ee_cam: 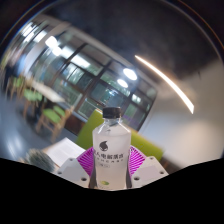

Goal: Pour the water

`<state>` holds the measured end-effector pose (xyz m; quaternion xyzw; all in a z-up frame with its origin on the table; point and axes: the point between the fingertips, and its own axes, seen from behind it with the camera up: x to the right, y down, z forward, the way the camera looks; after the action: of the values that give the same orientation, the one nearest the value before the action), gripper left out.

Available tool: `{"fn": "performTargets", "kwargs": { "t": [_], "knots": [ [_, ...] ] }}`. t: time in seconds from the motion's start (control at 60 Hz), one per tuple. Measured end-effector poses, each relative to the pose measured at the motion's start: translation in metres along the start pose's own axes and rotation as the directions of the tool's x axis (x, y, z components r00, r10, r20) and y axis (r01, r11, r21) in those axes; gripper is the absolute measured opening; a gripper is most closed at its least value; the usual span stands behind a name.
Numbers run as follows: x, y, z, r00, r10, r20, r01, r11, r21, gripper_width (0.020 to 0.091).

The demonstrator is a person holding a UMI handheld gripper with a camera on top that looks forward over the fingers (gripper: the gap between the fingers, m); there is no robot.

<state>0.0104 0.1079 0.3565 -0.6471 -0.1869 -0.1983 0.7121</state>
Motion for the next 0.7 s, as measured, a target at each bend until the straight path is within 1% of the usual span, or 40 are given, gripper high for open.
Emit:
{"fn": "performTargets", "kwargs": {
  "t": [0.017, 0.033, 0.05, 0.083, 0.1, 0.117, 0.133, 0.15, 0.183, 0.283, 0.333, 0.4, 0.417, 0.45, 0.483, 0.533, 0.633, 0.65, 0.667, 0.683, 0.7],
  "knots": [
    [-0.010, 0.000, -0.014, 0.996, 0.089, 0.009, -0.089, 0.996, -0.001, 0.0411],
    [-0.006, 0.012, -0.005, 0.986, 0.165, 0.031, -0.165, 0.986, -0.020, 0.0411],
    [-0.016, 0.013, -0.017, 0.970, 0.242, 0.037, -0.241, 0.970, -0.028, 0.0411],
    [-0.023, 0.027, -0.020, 0.928, 0.369, 0.052, -0.366, 0.929, -0.063, 0.0411],
    [-0.019, 0.037, -0.004, 0.907, 0.417, 0.065, -0.410, 0.907, -0.093, 0.0411],
    [-0.023, 0.044, -0.005, 0.885, 0.461, 0.068, -0.453, 0.885, -0.110, 0.0411],
    [-0.033, 0.050, -0.018, 0.863, 0.501, 0.063, -0.493, 0.863, -0.112, 0.0412],
    [-0.028, 0.054, -0.006, 0.844, 0.531, 0.070, -0.519, 0.844, -0.136, 0.0412],
    [-0.033, 0.062, -0.005, 0.818, 0.571, 0.068, -0.557, 0.816, -0.155, 0.0413],
    [-0.037, 0.066, -0.009, 0.781, 0.620, 0.075, -0.605, 0.781, -0.156, 0.0417],
    [-0.042, 0.067, -0.011, 0.767, 0.637, 0.082, -0.617, 0.766, -0.177, 0.0419],
    [-0.040, 0.073, -0.010, 0.787, 0.613, 0.064, -0.593, 0.781, -0.196, 0.0426],
    [-0.039, 0.075, -0.011, 0.794, 0.604, 0.064, -0.583, 0.788, -0.200, 0.0455],
    [-0.034, 0.068, -0.013, 0.807, 0.585, 0.075, -0.568, 0.805, -0.171, 0.0447],
    [-0.030, 0.064, -0.015, 0.820, 0.568, 0.077, -0.552, 0.818, -0.160, 0.0451],
    [-0.029, 0.066, -0.016, 0.825, 0.560, 0.074, -0.541, 0.822, -0.180, 0.0450],
    [-0.020, 0.062, -0.016, 0.823, 0.563, 0.075, -0.543, 0.820, -0.181, 0.0450],
    [-0.011, 0.058, -0.025, 0.821, 0.566, 0.074, -0.547, 0.818, -0.177, 0.0451],
    [-0.017, 0.060, -0.013, 0.820, 0.567, 0.078, -0.548, 0.818, -0.176, 0.0451],
    [-0.017, 0.060, -0.014, 0.820, 0.567, 0.081, -0.548, 0.818, -0.178, 0.0471],
    [-0.017, 0.060, -0.014, 0.821, 0.566, 0.082, -0.546, 0.818, -0.179, 0.0474]
  ]
}}
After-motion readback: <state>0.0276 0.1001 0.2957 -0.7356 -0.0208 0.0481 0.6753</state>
